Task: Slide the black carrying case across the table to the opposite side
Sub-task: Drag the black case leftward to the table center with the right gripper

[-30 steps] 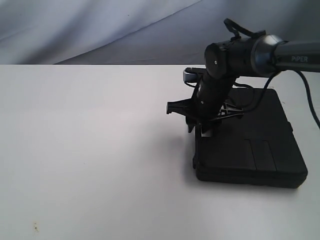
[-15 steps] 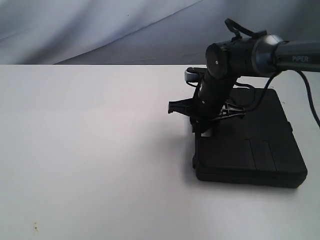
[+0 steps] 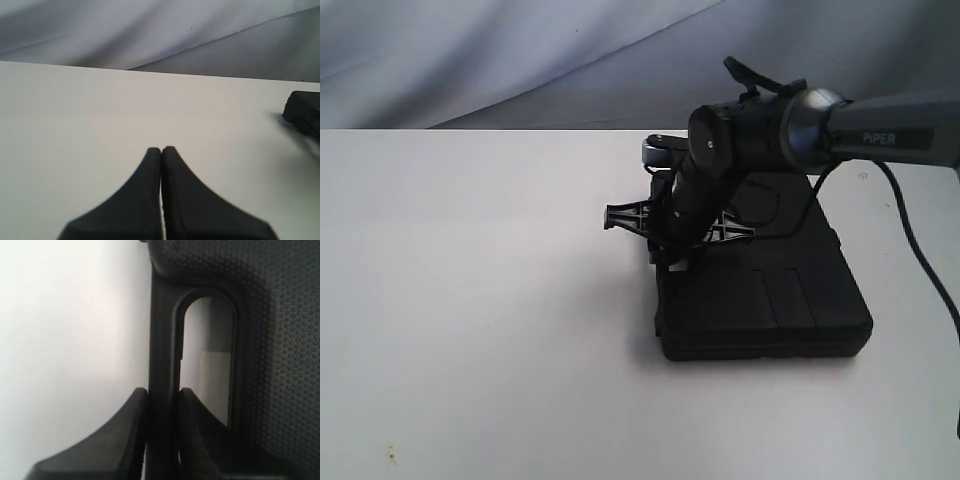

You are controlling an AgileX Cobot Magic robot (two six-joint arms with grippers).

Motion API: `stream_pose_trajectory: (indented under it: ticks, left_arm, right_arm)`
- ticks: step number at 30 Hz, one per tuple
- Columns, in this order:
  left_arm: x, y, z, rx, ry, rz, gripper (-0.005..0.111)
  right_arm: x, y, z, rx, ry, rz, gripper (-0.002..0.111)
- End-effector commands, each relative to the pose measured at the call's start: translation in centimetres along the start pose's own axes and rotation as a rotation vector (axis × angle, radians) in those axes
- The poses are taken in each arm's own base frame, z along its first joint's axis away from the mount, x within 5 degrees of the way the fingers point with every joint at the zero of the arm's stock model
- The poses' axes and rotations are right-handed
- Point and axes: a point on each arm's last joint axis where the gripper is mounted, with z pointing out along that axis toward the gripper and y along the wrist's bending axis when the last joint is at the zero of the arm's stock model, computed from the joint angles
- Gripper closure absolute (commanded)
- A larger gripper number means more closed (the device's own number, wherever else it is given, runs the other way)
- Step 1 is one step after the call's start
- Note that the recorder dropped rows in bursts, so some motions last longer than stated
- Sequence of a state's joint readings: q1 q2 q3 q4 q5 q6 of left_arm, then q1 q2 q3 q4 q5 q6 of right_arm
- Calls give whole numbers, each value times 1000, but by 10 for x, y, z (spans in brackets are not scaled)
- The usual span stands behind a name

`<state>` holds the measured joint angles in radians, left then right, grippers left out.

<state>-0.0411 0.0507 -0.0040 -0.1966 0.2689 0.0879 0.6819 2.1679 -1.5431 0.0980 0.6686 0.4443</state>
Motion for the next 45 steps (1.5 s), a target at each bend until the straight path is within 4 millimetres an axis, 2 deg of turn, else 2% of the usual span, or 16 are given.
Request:
stream_pose_trajectory:
  ticks: [1, 5, 9, 12, 37, 45]
  left_arm:
    - [1, 0, 0, -3, -2, -2, 107]
    - [1, 0, 0, -3, -2, -2, 107]
    - [1, 0, 0, -3, -2, -2, 107]
    - [1, 0, 0, -2, 0, -2, 107]
    - [1, 0, 0, -2, 0, -2, 107]
    - [1, 0, 0, -2, 0, -2, 107]
  right_arm:
    - [-2, 23, -7, -82, -48, 23, 108]
    - [-6, 57, -4, -108, -32, -34, 108]
    - [-7, 69, 11, -101, 6, -30, 108]
    - [-4, 75, 14, -105, 3, -40, 108]
    - [-5, 80, 14, -98, -54, -2, 108]
    - [-1, 77, 27, -88, -27, 8, 108]
